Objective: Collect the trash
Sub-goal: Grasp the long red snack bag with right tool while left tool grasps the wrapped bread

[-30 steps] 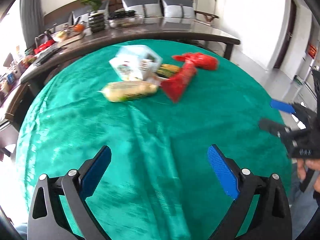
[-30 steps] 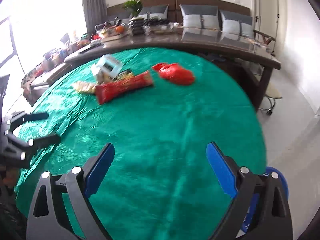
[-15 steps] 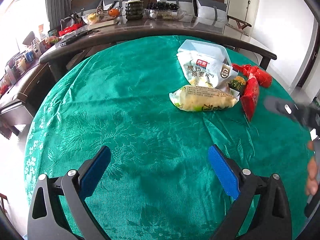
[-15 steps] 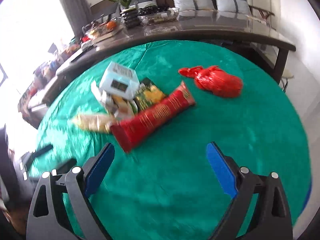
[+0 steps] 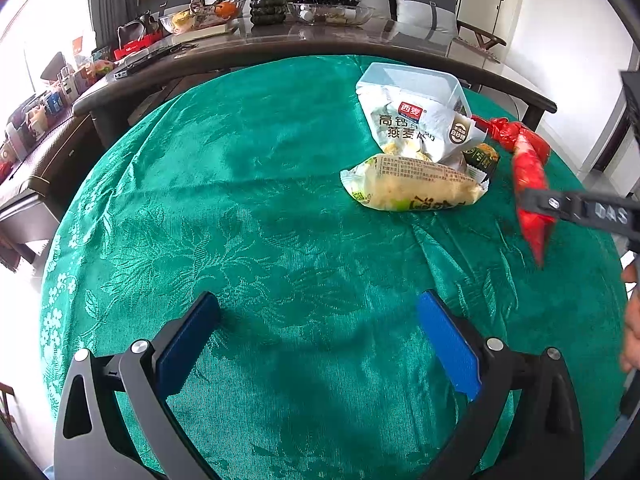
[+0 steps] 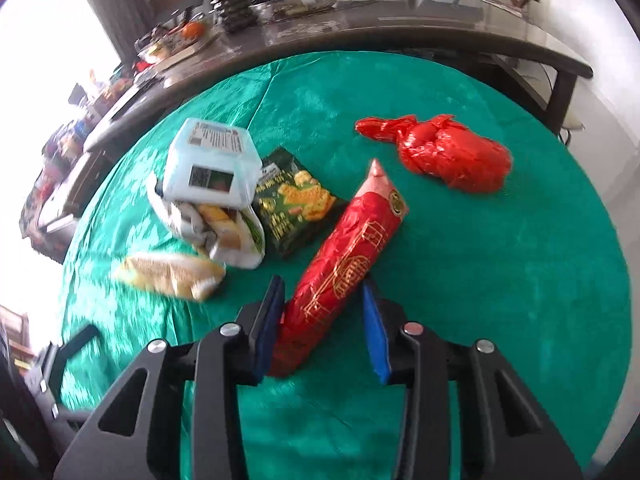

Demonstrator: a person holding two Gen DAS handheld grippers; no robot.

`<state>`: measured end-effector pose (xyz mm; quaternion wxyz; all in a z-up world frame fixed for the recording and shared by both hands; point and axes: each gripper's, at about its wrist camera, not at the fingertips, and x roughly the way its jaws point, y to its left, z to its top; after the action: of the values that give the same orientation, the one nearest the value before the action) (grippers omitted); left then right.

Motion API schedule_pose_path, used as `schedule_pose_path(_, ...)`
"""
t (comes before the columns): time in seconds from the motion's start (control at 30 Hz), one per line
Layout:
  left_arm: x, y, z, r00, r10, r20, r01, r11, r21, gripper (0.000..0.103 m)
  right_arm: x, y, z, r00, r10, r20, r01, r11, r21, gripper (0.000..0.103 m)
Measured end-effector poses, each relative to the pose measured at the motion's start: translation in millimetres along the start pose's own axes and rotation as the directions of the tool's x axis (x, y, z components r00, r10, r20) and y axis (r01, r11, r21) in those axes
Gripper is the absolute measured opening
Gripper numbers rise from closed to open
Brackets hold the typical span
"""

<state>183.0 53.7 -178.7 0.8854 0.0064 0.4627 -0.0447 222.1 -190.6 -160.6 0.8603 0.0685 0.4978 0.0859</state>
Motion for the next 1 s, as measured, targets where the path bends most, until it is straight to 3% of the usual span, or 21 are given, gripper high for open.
schedule_pose_path(0.2, 2, -4, -1, 1.000, 0.026, -0.007, -0.026, 1.000, 0.012, 0.098, -28, -28, -26, 0.997, -0.068, -0.036, 0.060, 0.982, -0.177, 0.032)
schedule_pose_path(0.27, 2, -5, -1, 1.000, 0.029, -0.007, -0.029, 1.000, 0.009, 0.098, -36, -35, -39, 0.998, -0.066, -0.007, 0.063, 0.980, -0.190, 0.046)
schedule_pose_path(0.3, 2, -4, -1, 1.000, 0.028, -0.007, -0.028, 1.000, 0.006, 0.098, -39, -36, -44, 0.998, -0.060, 0.008, 0.061, 0.981, -0.186, 0.066)
schedule_pose_path(0.33, 1, -4, -2, 1.000, 0.027, -0.007, -0.027, 1.000, 0.005, 0.098, -40, -37, -50, 0.999, -0.046, 0.020, 0.049, 0.983, -0.179, 0.075)
schedule_pose_path(0.47, 0, -1, 4, 0.999, -0.040, 0.002, 0.040, 0.999, 0.019, 0.098, -32, -33, -70, 0.999, -0.008, 0.033, 0.014, 0.985, -0.171, 0.076)
schedule_pose_path(0.6, -7, -4, 21, 0.994, -0.086, 0.069, 0.079, 0.993, 0.086, 0.098, -28, -30, -82, 0.997, -0.020, 0.079, 0.036, 0.977, -0.208, 0.085)
schedule_pose_path(0.77, 1, -30, 42, 0.987, -0.126, 0.095, 0.089, 0.940, 0.330, 0.098, -26, -31, -82, 0.997, -0.032, 0.077, 0.047, 0.978, -0.204, 0.088)
schedule_pose_path(0.83, 11, -34, 48, 0.989, -0.128, 0.077, 0.090, 0.924, 0.373, 0.098, -26, -29, -82, 0.996, -0.049, 0.077, 0.064, 0.976, -0.209, 0.092)
schedule_pose_path(0.93, 22, -37, 52, 0.982, -0.184, 0.032, 0.157, 0.906, 0.393, 0.098, -25, -32, -81, 0.996, -0.045, 0.073, 0.059, 0.979, -0.194, 0.093)
schedule_pose_path(1.0, 23, -42, 50, 0.968, -0.250, -0.022, 0.236, 0.878, 0.418, 0.098, -25, -31, -82, 0.996, -0.048, 0.073, 0.061, 0.979, -0.194, 0.093)
